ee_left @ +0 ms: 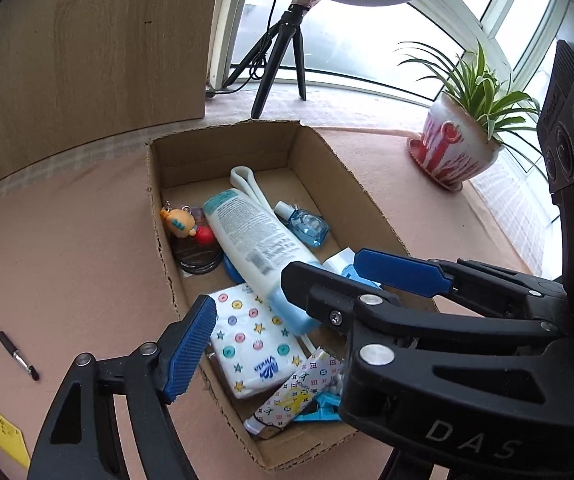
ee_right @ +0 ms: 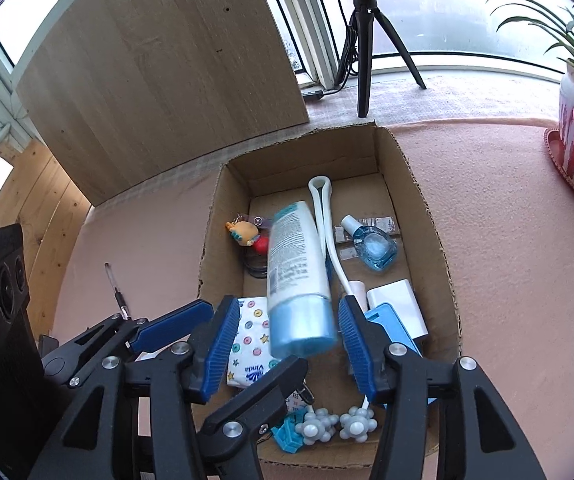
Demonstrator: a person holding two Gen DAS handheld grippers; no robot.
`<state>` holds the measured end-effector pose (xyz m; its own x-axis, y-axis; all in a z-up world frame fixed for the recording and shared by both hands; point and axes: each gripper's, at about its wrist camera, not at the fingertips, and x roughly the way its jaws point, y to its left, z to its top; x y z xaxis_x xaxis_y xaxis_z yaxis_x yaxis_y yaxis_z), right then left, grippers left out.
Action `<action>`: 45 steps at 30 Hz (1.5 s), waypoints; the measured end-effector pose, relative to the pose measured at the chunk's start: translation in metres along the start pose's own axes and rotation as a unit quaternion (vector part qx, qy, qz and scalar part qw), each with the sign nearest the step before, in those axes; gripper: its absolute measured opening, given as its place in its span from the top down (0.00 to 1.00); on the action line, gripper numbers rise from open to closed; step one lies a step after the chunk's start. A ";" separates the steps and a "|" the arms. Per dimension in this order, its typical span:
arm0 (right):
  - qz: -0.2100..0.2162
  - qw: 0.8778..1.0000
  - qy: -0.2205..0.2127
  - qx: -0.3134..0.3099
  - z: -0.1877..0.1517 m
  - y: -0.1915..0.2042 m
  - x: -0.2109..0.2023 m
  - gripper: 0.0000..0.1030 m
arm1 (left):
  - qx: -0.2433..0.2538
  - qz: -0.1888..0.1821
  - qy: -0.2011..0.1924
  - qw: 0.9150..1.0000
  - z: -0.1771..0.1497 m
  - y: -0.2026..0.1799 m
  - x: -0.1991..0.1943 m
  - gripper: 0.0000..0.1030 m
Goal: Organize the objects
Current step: 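Lift the lotion tube with the right gripper, lower it into the box, open, then move both open tools back over the pen and white eraser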
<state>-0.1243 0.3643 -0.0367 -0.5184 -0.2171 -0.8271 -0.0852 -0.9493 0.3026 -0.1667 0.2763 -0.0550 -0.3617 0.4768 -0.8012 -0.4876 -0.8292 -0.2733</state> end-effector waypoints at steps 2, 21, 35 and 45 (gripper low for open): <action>0.001 1.000 -0.002 0.001 -0.002 0.001 -0.003 0.53 | 0.000 0.002 -0.003 1.000 -0.002 0.001 -0.004 0.25; 0.023 0.999 -0.027 0.036 -0.031 0.014 -0.037 0.53 | 0.004 0.028 -0.012 1.000 -0.022 0.030 -0.050 0.25; 0.028 0.999 -0.033 0.027 -0.061 0.035 -0.050 0.53 | -0.124 0.088 0.021 0.988 -0.039 0.159 -0.068 0.25; 0.035 0.999 -0.001 0.015 -0.083 0.048 -0.032 0.53 | -0.226 0.126 0.064 0.964 -0.052 0.240 -0.033 0.41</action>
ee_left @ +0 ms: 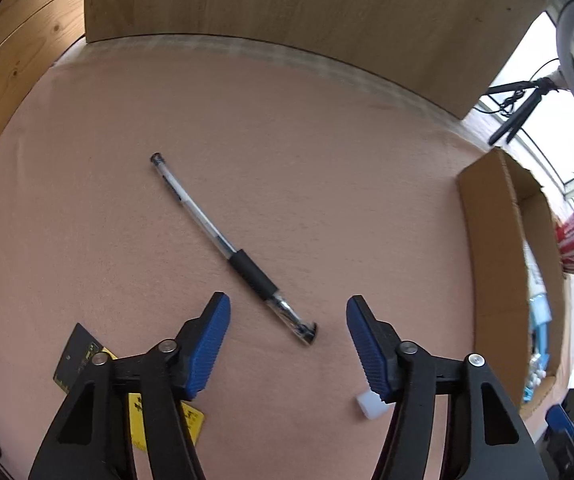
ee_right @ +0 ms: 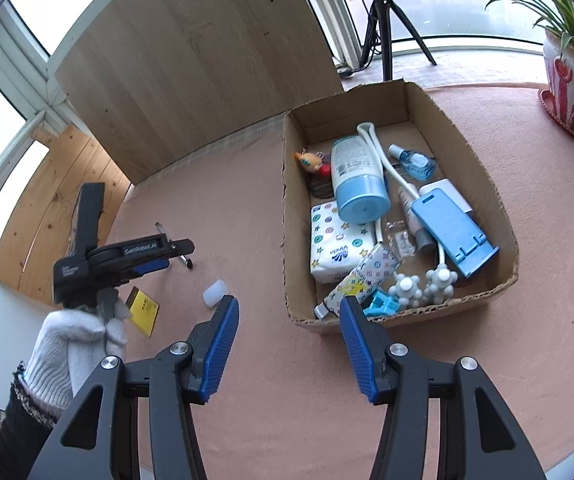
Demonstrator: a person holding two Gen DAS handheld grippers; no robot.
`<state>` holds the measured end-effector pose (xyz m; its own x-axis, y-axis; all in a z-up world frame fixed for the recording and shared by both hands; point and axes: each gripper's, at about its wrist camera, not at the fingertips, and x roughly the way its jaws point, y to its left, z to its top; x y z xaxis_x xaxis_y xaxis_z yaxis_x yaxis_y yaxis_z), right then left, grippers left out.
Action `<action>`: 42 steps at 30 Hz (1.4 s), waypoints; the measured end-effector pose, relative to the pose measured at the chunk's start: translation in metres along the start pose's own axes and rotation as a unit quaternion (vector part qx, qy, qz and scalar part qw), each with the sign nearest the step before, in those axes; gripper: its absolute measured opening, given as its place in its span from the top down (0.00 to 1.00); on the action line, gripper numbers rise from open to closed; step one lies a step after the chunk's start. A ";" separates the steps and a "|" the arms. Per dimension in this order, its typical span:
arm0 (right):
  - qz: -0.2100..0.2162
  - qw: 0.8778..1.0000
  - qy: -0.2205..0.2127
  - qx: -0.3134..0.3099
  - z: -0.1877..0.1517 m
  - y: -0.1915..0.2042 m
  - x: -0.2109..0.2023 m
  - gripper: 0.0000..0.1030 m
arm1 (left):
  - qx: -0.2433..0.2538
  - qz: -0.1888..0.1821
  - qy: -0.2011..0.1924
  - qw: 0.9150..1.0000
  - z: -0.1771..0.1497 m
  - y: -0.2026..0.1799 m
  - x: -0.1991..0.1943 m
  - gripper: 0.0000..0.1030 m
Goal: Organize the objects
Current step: 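Move both open tools back over the pen and white eraser, then grasp the black pen with the left gripper while the right grasps the white eraser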
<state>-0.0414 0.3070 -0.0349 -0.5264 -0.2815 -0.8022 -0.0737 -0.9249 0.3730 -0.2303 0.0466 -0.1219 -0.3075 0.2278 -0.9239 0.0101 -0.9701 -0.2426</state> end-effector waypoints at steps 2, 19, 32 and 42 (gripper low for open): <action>0.000 1.000 0.002 -0.004 -0.003 0.003 0.002 0.53 | 0.003 0.009 0.000 1.000 0.001 0.001 0.004 0.42; 0.031 0.996 0.044 -0.076 -0.009 0.058 0.031 0.53 | 0.037 0.024 -0.017 0.999 -0.014 0.009 -0.004 0.86; 0.027 0.983 0.105 -0.150 -0.007 0.099 0.104 0.53 | 0.026 -0.032 -0.006 0.999 -0.077 0.030 -0.029 0.90; -0.028 0.972 0.116 -0.203 -0.003 0.109 0.145 0.57 | 0.023 -0.038 -0.001 0.999 -0.112 0.037 -0.043 0.90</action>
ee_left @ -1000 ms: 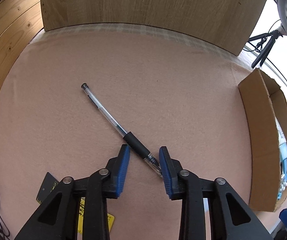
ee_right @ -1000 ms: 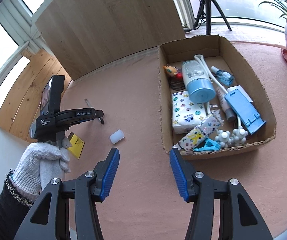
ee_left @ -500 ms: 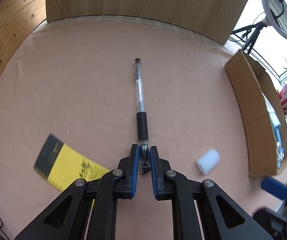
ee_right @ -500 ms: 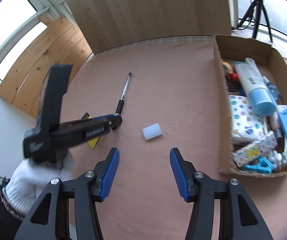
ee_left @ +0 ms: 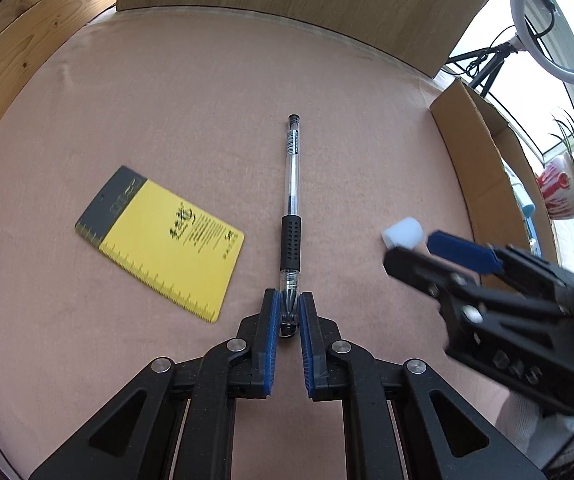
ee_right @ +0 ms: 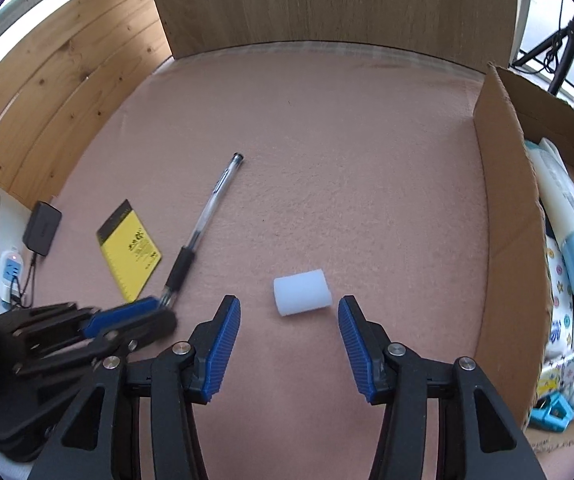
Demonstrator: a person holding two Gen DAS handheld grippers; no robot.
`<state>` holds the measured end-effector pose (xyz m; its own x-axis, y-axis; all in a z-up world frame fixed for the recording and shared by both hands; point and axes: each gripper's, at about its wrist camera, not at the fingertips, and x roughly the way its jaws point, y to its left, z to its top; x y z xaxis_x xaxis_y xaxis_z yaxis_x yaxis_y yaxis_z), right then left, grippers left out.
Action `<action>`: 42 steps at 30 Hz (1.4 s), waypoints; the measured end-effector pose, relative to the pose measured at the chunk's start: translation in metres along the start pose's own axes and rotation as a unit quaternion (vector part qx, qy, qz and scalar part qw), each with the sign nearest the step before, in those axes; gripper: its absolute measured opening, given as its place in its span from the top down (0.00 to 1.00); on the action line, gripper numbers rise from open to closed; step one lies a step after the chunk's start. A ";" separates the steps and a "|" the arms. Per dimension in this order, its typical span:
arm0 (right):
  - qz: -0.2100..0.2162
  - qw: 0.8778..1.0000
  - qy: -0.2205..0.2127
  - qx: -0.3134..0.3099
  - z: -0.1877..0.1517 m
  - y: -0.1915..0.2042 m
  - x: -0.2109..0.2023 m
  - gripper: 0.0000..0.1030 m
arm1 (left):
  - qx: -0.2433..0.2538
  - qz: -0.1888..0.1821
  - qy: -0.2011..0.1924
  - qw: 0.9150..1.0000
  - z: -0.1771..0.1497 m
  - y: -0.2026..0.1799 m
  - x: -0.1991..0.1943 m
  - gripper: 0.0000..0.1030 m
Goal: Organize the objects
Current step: 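Grasp the black pen with the left gripper while the right grasps the white eraser, then carry the pen into the box with the left gripper while the right drops the eraser there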
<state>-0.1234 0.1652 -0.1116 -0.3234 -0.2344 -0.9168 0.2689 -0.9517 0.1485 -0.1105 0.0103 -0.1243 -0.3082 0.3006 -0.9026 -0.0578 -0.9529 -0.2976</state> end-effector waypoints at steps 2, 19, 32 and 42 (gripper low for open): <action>0.000 1.000 0.004 -0.021 0.001 0.004 0.003 0.59 | 0.004 0.001 0.002 1.000 -0.003 0.000 -0.003 0.90; -0.025 0.999 -0.001 -0.043 -0.011 0.003 0.001 0.79 | -0.001 0.005 0.010 1.000 0.009 0.008 -0.012 0.73; 0.011 0.999 -0.045 -0.006 -0.019 -0.007 -0.039 0.79 | -0.039 -0.029 -0.019 0.999 0.016 0.026 -0.038 0.89; 0.029 0.994 -0.102 0.036 -0.019 -0.032 -0.093 0.81 | -0.004 -0.061 -0.067 0.996 0.039 -0.018 -0.082 0.89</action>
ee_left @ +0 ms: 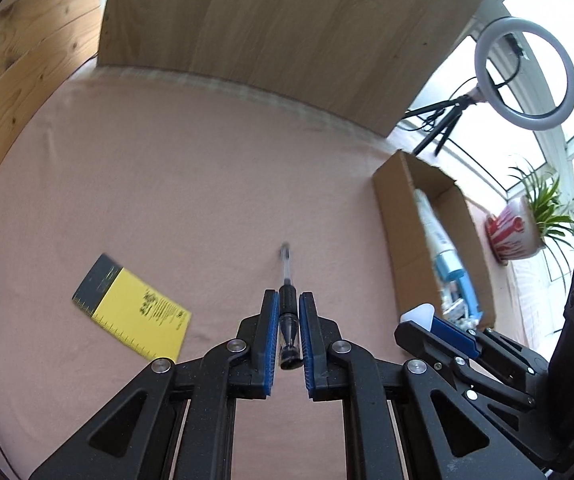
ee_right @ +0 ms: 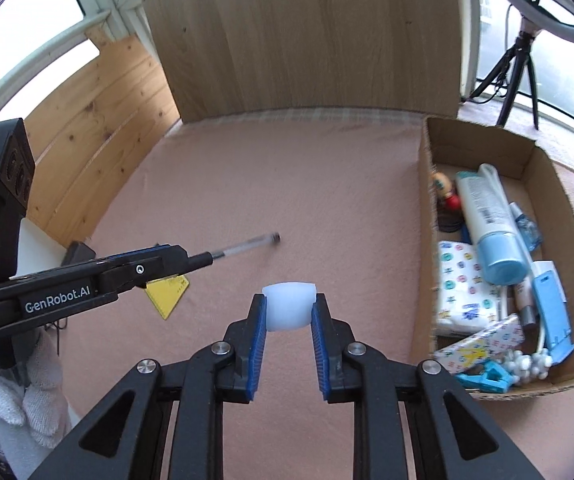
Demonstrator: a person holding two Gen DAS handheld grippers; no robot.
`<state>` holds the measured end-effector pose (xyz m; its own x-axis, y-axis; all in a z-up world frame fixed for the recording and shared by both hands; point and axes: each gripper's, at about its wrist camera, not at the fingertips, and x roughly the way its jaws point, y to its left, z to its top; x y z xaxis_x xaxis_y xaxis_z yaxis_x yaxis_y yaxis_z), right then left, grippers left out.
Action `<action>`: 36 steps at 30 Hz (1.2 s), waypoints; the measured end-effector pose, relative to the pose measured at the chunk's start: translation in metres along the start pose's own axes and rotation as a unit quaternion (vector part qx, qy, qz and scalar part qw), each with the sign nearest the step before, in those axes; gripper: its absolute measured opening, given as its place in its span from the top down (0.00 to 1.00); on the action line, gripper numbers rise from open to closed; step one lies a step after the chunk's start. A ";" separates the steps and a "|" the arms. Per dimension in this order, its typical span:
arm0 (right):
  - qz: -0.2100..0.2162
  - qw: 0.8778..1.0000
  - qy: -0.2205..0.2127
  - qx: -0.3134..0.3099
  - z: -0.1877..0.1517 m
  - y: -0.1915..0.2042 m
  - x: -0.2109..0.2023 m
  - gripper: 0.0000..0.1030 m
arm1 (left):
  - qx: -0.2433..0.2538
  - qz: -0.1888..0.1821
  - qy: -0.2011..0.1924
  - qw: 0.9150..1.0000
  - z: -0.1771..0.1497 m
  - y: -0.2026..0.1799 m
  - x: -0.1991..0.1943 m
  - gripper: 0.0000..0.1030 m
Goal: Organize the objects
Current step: 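Carry the pen into the box with the left gripper while the right drops the eraser there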
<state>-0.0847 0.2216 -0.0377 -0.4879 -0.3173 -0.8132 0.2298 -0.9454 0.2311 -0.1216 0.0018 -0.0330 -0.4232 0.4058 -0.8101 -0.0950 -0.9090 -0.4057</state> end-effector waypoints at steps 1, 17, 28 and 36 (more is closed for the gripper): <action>0.000 1.000 -0.007 0.006 0.001 -0.004 -0.007 0.82 | 0.005 -0.001 -0.004 1.000 0.003 -0.004 -0.002 0.89; -0.038 0.995 -0.067 0.057 0.000 -0.062 -0.070 0.84 | 0.043 -0.036 -0.035 0.998 0.039 -0.071 0.001 0.90; -0.080 0.991 -0.068 0.088 -0.002 -0.122 -0.087 0.84 | 0.092 -0.068 -0.040 0.993 0.059 -0.153 0.029 0.90; -0.089 0.989 -0.061 0.099 -0.003 -0.147 -0.083 0.84 | 0.119 -0.074 -0.032 0.990 0.071 -0.210 0.067 0.90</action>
<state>-0.0756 0.3877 -0.0055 -0.6058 -0.1389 -0.7834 -0.0328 -0.9794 0.1991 -0.1944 0.2129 0.0277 -0.4435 0.5371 -0.7175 -0.3670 -0.8392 -0.4013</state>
